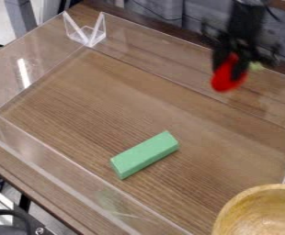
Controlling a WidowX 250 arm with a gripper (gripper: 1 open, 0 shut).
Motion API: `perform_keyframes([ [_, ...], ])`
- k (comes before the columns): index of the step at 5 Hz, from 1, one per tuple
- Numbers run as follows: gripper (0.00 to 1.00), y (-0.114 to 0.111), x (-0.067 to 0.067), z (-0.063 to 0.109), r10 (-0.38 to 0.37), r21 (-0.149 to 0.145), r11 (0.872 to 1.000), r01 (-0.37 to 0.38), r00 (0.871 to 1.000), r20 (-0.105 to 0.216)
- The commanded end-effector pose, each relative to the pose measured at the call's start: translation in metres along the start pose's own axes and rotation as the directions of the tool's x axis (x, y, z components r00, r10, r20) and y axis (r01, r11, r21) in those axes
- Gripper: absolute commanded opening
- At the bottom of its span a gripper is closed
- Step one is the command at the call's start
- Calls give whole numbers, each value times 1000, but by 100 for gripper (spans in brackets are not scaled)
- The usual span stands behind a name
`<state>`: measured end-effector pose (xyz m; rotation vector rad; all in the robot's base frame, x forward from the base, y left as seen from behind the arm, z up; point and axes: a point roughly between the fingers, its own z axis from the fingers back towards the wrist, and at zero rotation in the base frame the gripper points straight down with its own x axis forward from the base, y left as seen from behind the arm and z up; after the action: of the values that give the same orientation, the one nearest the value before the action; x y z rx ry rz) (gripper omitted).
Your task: Move the red fruit to the left
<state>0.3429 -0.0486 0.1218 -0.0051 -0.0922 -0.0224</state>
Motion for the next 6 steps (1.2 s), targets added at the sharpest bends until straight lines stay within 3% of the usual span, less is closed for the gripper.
perform_keyframes([
  [1,0,35,-6,27,31,-6,1000,-31,998,63],
  [4,0,145,-31,20,76,9,997,-77,995,57],
  [6,0,181,-33,1,101,15,995,-102,994,45],
])
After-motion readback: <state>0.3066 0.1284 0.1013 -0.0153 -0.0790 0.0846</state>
